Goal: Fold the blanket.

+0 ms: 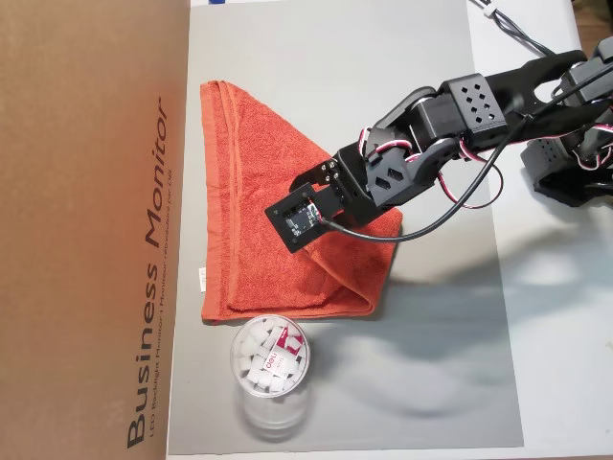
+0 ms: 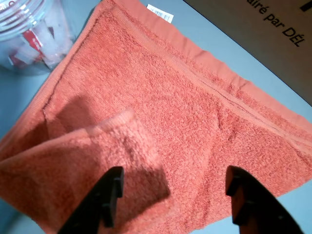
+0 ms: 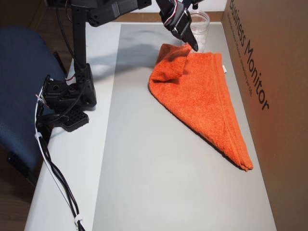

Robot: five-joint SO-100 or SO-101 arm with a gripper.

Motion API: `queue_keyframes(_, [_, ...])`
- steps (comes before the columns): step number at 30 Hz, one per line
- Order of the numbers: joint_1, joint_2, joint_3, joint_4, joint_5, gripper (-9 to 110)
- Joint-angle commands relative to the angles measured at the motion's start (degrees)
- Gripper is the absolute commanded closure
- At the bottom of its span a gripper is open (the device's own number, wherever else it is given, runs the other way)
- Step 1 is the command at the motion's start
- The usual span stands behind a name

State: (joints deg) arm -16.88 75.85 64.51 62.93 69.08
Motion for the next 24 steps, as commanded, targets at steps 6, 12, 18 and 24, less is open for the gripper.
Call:
queue_keyframes(6, [-3.78, -2.72, -0.70, -2.64, 0.88, 80])
queue_keyframes(12, [-4.57, -5.45, -0.70, -7.82, 4.66, 80])
queue_keyframes(18, [-4.57, -6.68, -0.35, -6.94, 4.66, 80])
queue_keyframes(24, [-4.31, -7.65, 0.26, -6.86, 4.75, 80])
